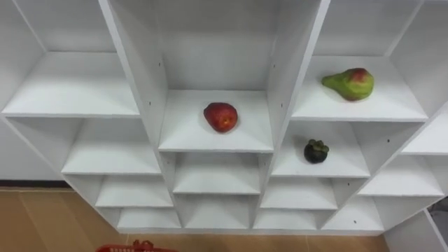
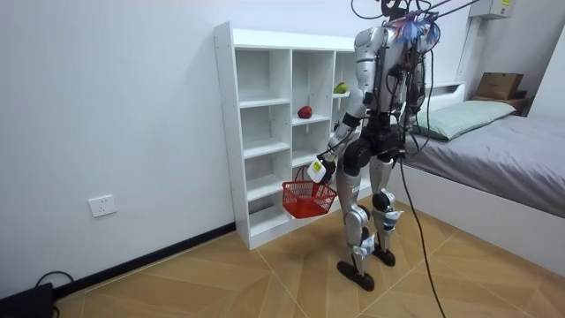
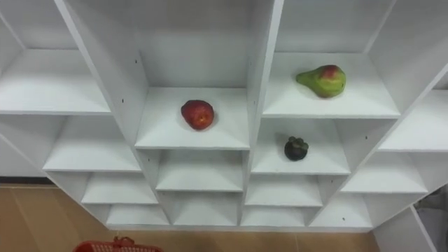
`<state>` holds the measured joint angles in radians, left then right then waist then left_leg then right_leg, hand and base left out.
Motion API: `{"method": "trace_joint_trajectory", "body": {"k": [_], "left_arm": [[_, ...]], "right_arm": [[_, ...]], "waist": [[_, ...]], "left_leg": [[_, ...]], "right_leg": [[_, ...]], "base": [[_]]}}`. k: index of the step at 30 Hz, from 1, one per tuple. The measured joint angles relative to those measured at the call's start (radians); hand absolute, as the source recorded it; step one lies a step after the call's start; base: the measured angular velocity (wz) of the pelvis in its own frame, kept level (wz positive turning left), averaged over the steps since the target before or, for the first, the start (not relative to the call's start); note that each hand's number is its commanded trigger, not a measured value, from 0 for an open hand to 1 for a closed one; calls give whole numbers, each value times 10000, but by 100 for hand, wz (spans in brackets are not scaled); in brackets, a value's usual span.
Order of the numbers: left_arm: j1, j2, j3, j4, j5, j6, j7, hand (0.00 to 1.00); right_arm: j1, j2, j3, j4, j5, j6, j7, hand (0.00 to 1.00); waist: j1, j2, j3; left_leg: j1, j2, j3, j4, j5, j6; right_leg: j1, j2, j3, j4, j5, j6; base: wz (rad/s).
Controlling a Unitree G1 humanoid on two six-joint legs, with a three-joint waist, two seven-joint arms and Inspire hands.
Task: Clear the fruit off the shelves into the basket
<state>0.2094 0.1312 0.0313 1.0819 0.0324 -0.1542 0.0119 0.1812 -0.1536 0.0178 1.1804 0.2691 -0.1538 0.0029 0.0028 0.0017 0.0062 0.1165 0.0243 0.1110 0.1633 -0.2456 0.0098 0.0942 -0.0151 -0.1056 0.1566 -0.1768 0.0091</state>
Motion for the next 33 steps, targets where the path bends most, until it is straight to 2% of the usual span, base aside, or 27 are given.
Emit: {"method": "trace_joint_trajectory", "body": {"k": [5,11,13,16,23,27,33], "left_arm": [[37,-12,48,-158,18,-63,25,100],[168,-2,44,-841,207,-180,131,100],[176,6,-23,-908,174,-306,232,100],[253,6,-257,-919,179,-412,243,100],[384,19,-366,-1359,170,-602,152,100],[491,33,-482,-1417,78,-708,153,100],[518,146,-760,-1375,-5,-710,-31,100]], "right_arm": [[336,20,-2,-1296,-82,-62,-19,0],[1070,37,-9,-4015,-550,-212,-276,0],[1560,33,-5,-5584,-415,-249,-391,0],[1824,75,17,-6812,-432,-563,-475,0],[2216,77,8,-8890,-508,-678,-544,0],[2437,70,69,-9902,-809,-857,-604,0],[2501,26,307,-11133,-1270,-862,-1001,0]], "waist": [[10,35,-35],[-44,-16,-69],[-127,-50,-67],[-291,-38,-60],[-380,17,-82],[-394,32,-131],[-485,3,-118]], "left_leg": [[-19,0,57,24,13,-7],[-40,9,300,48,14,-5],[35,14,362,49,13,-5],[111,26,484,14,11,-4],[132,28,629,-4,9,-1],[-34,37,790,4,10,-1],[-220,57,810,-8,11,1]], "right_leg": [[-114,14,129,50,0,0],[-292,9,226,171,1,2],[-293,14,273,166,1,3],[-285,39,390,168,18,15],[-459,54,557,292,41,24],[-759,76,734,435,51,25],[-924,112,754,482,81,5]], "base": [[-6],[-11],[-6],[-11],[-9],[-15],[-6]]}}
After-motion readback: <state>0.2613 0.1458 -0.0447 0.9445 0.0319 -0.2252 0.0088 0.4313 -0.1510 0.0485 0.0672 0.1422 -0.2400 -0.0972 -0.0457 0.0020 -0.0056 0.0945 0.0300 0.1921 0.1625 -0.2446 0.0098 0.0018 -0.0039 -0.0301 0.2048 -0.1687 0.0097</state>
